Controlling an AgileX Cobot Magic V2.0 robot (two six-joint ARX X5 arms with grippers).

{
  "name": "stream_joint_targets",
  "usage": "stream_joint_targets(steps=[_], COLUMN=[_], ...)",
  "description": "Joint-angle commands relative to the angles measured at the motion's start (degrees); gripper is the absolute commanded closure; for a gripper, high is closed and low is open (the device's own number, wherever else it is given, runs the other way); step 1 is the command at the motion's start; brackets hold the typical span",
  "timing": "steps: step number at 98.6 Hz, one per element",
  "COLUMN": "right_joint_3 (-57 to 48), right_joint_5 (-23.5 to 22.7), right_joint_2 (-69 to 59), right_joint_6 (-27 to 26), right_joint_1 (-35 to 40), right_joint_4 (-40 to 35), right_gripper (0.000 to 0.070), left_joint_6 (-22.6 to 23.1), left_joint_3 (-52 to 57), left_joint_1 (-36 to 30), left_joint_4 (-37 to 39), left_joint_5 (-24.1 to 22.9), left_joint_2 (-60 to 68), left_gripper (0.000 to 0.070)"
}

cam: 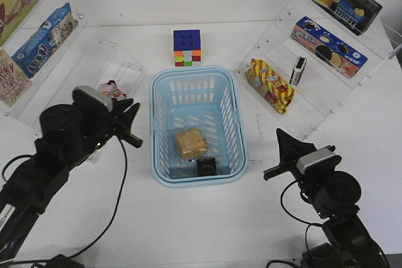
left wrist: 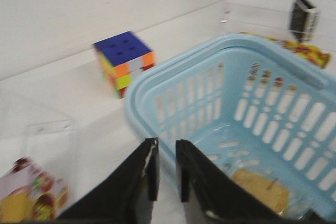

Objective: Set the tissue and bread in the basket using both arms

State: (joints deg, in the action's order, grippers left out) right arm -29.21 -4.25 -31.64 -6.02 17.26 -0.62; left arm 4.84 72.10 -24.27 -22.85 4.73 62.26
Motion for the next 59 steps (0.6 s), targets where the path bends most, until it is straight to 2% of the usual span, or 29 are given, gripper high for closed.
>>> stream_joint_targets(steps=[1,8,15,25,37,38,59], right_joint_3=[-0.61,-0.61,-0.61,-0.61,-0.61,-0.61,-0.61], right_joint_5=[0.20,0.20,0.22,0.20,0.20,0.20,0.20], right_joint_2=[-0.28,-0.28,-0.28,-0.28,-0.28,-0.28,-0.28], right_joint_6=[-0.37,-0.37,-0.37,-0.37,-0.37,-0.37,-0.37], right_joint_1=[0.24,0.26,0.26,0.26,0.24,0.24,0.26], right_joint_4=[0.90,0.94,0.94,1.09,1.07,1.07,1.07], right_gripper=[0.0700,0.0700,0.0700,0.0700,0.0700,0.0700,0.0700], left_joint_6=[-0.50,-1.27,-1.92,-4.26,-4.50,-4.46,-4.46], left_joint_3=[0.74,-0.61,-5.07,-16.70,-31.36,-37.13,-37.13], left_joint_1=[0.70,2.36,3.76,5.03,5.57,5.55,5.55], left_joint_4=[-4.33,-6.64,-4.61,4.09,16.96,18.62,16.98], left_joint_5=[-4.85,-6.29,-6.29,-6.29,-6.29,-6.14,-6.12], left_joint_2=[-1.29,-4.07,-8.00,-15.67,-24.70,-30.86,-35.52], left_gripper=[0.0700,0.0700,0.0700,0.0700,0.0700,0.0699,0.0699])
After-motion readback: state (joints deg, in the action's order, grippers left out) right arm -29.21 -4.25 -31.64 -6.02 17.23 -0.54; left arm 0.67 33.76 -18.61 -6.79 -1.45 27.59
